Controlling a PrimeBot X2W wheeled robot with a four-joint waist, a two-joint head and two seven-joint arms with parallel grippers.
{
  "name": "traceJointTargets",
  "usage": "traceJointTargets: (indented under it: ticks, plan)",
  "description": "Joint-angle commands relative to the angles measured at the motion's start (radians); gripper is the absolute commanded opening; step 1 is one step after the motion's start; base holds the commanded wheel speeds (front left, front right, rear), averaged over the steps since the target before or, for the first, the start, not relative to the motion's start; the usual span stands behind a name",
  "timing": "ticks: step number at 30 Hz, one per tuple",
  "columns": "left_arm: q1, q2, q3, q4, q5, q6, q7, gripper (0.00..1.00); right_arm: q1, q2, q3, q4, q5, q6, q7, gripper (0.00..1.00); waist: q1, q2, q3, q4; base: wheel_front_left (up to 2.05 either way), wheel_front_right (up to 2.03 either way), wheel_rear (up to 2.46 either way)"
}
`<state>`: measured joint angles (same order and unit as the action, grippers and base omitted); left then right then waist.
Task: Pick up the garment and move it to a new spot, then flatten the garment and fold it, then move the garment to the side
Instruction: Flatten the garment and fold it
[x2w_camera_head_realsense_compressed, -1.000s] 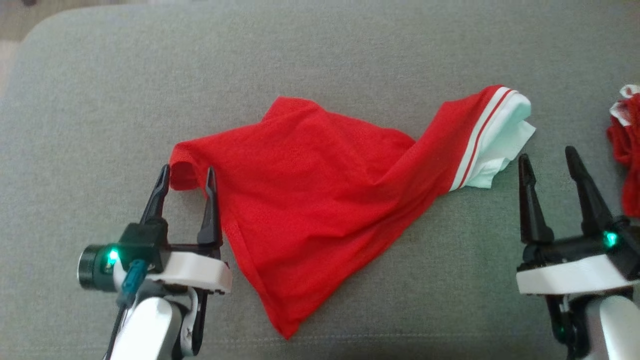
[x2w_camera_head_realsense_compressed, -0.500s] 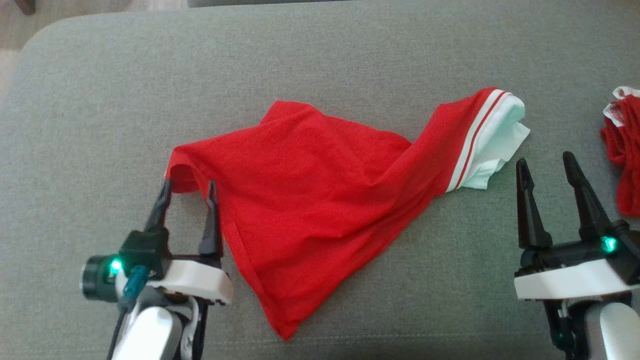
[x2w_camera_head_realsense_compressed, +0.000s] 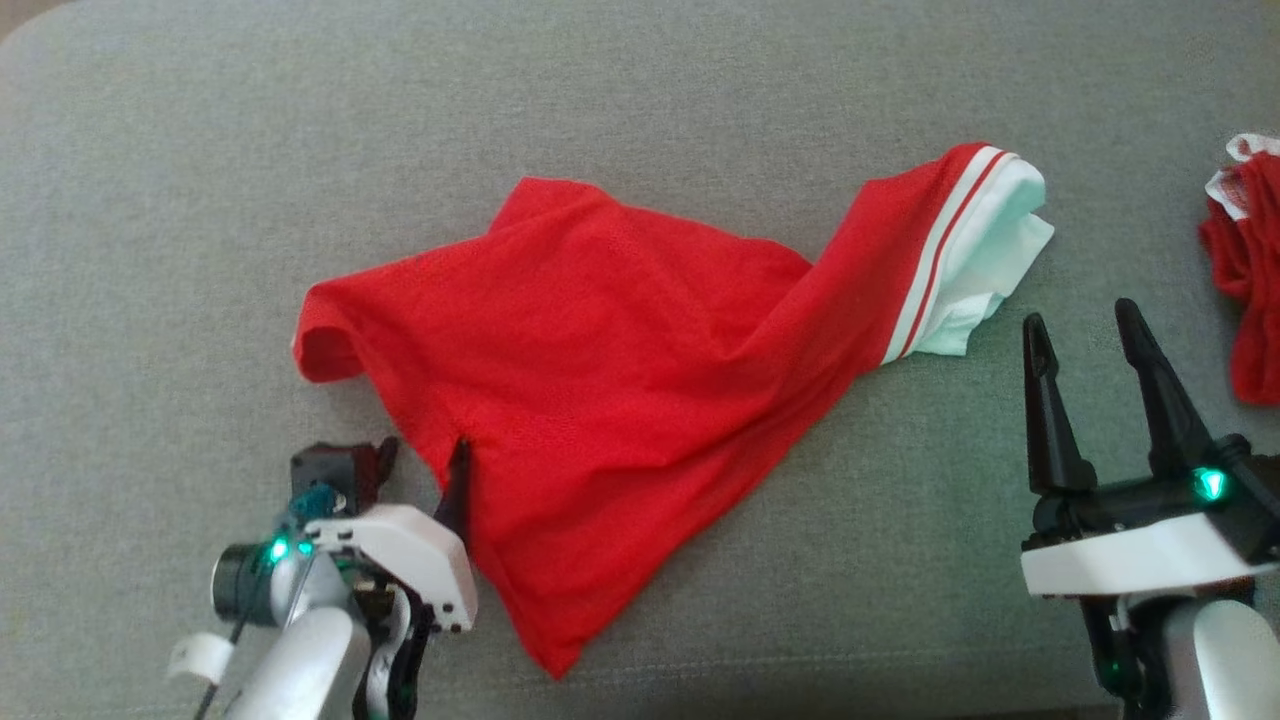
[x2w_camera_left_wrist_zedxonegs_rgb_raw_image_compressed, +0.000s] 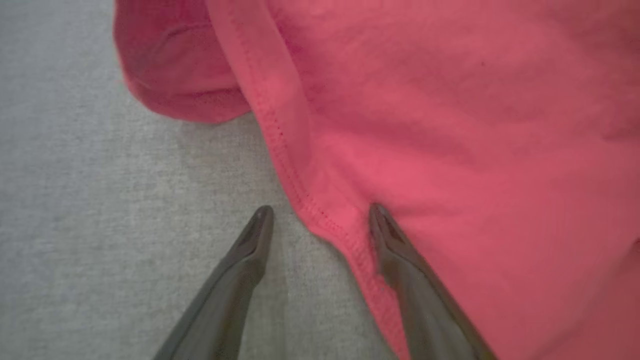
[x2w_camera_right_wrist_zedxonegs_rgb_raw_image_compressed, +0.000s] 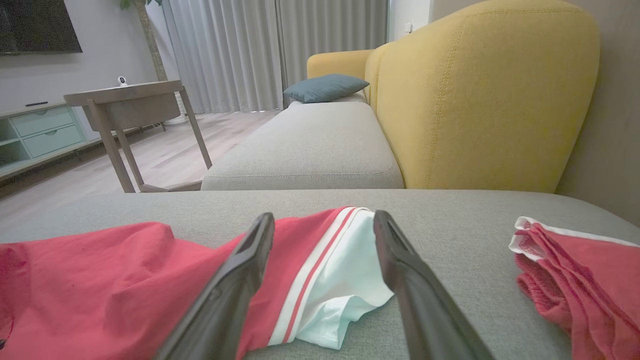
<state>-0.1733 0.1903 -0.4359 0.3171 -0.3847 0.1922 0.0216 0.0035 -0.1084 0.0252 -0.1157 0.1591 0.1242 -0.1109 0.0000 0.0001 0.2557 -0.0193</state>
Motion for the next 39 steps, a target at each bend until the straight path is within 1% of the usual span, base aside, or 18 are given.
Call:
traceJointTargets:
  ticks: [1, 2, 3, 6, 12, 16, 21, 27, 28, 32, 33, 34, 36, 39]
  plan:
    - [-0.038, 0.004, 0.035, -0.016, -0.015, -0.011, 0.006, 0.91, -0.032, -0.004, 0.022, -0.03, 0.01, 0.007, 0.0, 1.0, 0.0, -0.0001, 0.003, -0.004, 0.0, 0.0, 0.0]
    - [-0.044, 0.006, 0.033, -0.007, -0.018, -0.019, 0.006, 0.07, -0.033, -0.004, 0.022, -0.028, 0.011, 0.007, 0.0, 1.0, 0.0, -0.0001, 0.004, -0.007, 0.0, 0.0, 0.0]
    - [-0.049, 0.007, 0.034, 0.001, -0.021, -0.024, 0.004, 0.0, -0.034, -0.003, 0.023, -0.027, 0.012, 0.007, -0.001, 1.0, 0.0, -0.0001, 0.006, -0.01, 0.0, 0.0, 0.0]
    - [-0.066, 0.019, 0.035, 0.025, -0.016, -0.029, -0.007, 0.0, -0.037, -0.001, 0.023, -0.021, 0.015, 0.007, -0.004, 1.0, 0.0, -0.0001, 0.009, -0.016, 0.0, 0.0, 0.0]
    - [-0.128, 0.066, 0.07, 0.003, 0.027, 0.006, -0.087, 0.0, -0.042, 0.003, 0.018, -0.019, 0.022, 0.007, -0.007, 1.0, 0.0, -0.0001, 0.019, -0.016, 0.0, 0.0, 0.0]
    - [-0.198, 0.112, 0.097, -0.012, 0.049, 0.017, -0.102, 0.0, -0.047, 0.005, 0.018, -0.018, 0.025, 0.007, -0.007, 1.0, 0.0, -0.0001, 0.029, -0.019, 0.0, 0.0, 0.0]
    - [-0.302, 0.16, 0.115, 0.025, 0.068, 0.006, -0.099, 0.0, -0.063, 0.004, 0.026, -0.011, 0.034, 0.007, -0.008, 1.0, 0.0, -0.0001, 0.051, -0.041, 0.0, 0.0, 0.0]
    - [-0.433, 0.179, 0.127, 0.103, 0.072, -0.009, -0.096, 0.0, -0.082, 0.007, 0.028, 0.007, 0.046, 0.007, -0.014, 1.0, 0.0, -0.0001, 0.083, -0.07, 0.0, 0.0, 0.0]
    - [-0.433, 0.179, 0.127, 0.103, 0.072, -0.009, -0.096, 0.0, -0.082, 0.007, 0.028, 0.007, 0.046, 0.007, -0.014, 1.0, 0.0, -0.0001, 0.083, -0.07, 0.0, 0.0, 0.0]
    - [-0.493, 0.177, 0.136, 0.187, 0.055, -0.029, -0.107, 0.0, -0.093, 0.009, 0.032, 0.019, 0.049, 0.007, -0.017, 1.0, 0.0, -0.0001, 0.097, -0.087, 0.0, 0.0, 0.0]
    - [-0.499, 0.173, 0.14, 0.209, 0.045, -0.034, -0.107, 0.38, -0.095, 0.01, 0.033, 0.021, 0.049, 0.007, -0.018, 1.0, 0.0, -0.0001, 0.098, -0.091, 0.0, 0.0, 0.0]
    - [-0.503, 0.167, 0.145, 0.229, 0.032, -0.041, -0.109, 1.0, -0.096, 0.011, 0.034, 0.023, 0.048, 0.007, -0.019, 1.0, 0.0, -0.0001, 0.098, -0.093, 0.0, 0.0, 0.0]
    - [-0.502, 0.154, 0.156, 0.253, 0.011, -0.048, -0.129, 1.0, -0.096, 0.012, 0.031, 0.026, 0.047, 0.007, -0.018, 1.0, 0.0, -0.0001, 0.096, -0.095, 0.0, 0.0, 0.0]
    - [-0.48, 0.137, 0.17, 0.268, -0.009, -0.043, -0.174, 1.0, -0.094, 0.012, 0.026, 0.025, 0.039, 0.007, -0.018, 1.0, 0.0, -0.0001, 0.089, -0.091, 0.0, 0.0, 0.0]
